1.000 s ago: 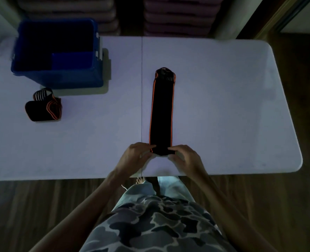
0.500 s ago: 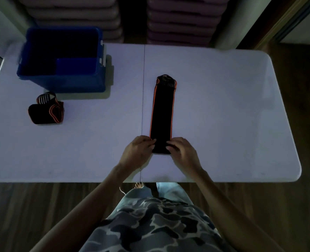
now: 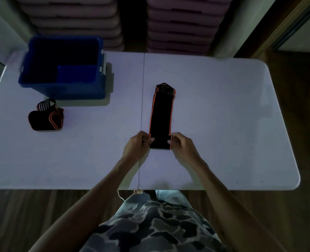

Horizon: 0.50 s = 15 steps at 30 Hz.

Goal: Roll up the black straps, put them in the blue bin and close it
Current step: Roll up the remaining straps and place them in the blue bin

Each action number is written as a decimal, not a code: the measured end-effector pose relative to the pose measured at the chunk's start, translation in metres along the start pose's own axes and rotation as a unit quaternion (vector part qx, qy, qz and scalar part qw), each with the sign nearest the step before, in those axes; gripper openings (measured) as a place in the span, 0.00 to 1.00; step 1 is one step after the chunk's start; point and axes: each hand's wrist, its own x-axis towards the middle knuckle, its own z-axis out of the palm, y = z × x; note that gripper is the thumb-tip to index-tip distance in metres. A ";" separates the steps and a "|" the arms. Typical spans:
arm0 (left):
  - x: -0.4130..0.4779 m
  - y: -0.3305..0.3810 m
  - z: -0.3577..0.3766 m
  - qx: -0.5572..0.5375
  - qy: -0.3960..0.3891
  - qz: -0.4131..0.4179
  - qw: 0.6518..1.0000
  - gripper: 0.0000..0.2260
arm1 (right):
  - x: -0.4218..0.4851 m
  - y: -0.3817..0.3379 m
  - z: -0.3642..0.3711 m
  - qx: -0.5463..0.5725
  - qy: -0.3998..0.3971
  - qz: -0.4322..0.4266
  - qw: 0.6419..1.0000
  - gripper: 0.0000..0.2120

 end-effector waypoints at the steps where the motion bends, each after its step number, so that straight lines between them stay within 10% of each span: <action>1: 0.001 0.003 0.000 -0.009 0.014 -0.008 1.000 0.09 | 0.002 -0.002 0.001 -0.007 0.015 -0.003 1.000 0.08; 10: -0.001 -0.017 -0.007 0.101 -0.063 0.140 0.983 0.28 | -0.016 0.013 -0.007 -0.112 0.002 -0.084 0.990 0.27; 15: 0.009 -0.017 -0.014 0.017 -0.065 0.122 0.990 0.18 | -0.003 0.008 -0.010 -0.095 -0.006 -0.053 0.994 0.21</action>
